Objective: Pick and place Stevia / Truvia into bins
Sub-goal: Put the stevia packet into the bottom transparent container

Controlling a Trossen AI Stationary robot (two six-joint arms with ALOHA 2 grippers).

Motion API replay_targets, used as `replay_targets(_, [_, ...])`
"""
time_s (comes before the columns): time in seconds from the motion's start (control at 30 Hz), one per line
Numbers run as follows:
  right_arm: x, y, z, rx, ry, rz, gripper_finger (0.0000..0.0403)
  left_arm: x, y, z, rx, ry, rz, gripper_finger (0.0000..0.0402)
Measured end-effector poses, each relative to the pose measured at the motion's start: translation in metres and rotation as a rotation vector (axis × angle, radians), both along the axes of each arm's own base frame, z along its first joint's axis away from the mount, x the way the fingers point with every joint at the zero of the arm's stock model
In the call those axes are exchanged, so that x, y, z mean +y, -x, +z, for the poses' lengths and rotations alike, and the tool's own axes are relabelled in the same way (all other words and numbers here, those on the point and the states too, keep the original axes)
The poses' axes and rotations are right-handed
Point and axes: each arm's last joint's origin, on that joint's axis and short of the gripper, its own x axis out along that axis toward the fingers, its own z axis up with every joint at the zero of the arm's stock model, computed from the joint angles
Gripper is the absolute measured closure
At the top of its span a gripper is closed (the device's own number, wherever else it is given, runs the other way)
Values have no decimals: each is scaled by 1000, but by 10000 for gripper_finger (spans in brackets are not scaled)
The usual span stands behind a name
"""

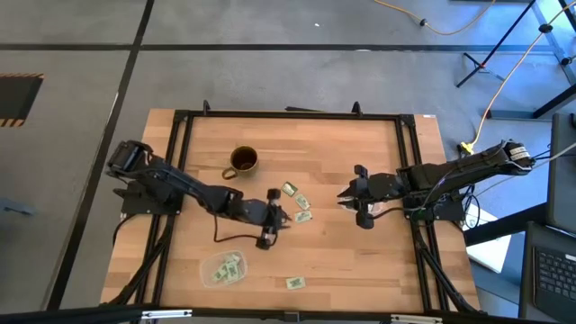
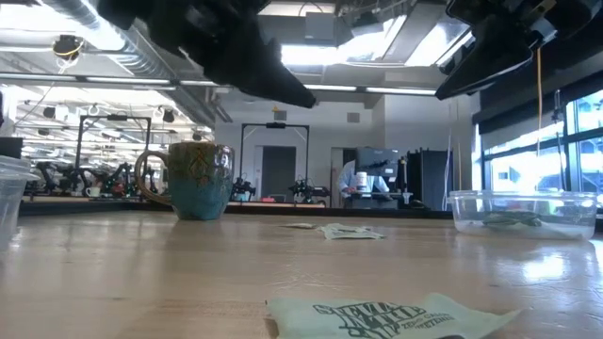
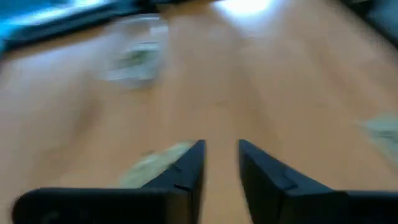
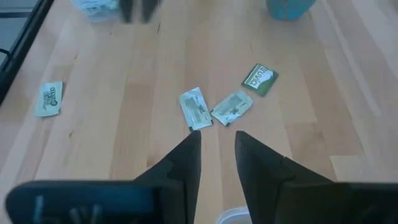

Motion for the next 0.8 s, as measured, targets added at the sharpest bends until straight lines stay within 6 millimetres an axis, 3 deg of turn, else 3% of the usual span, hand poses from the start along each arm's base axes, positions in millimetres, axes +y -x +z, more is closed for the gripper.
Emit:
replay_targets(0.17, [0, 0, 0, 4, 15, 12, 301, -18, -13, -6, 47, 129, -233, 315])
replay_targets(0.47, [0, 0, 0, 2, 19, 16, 301, -65, -48, -33, 196, 136, -358, 316])
replay_targets(0.8, [0, 0, 0, 3, 42, 33, 301, -110, -63, -25, 336, 20, -450, 316])
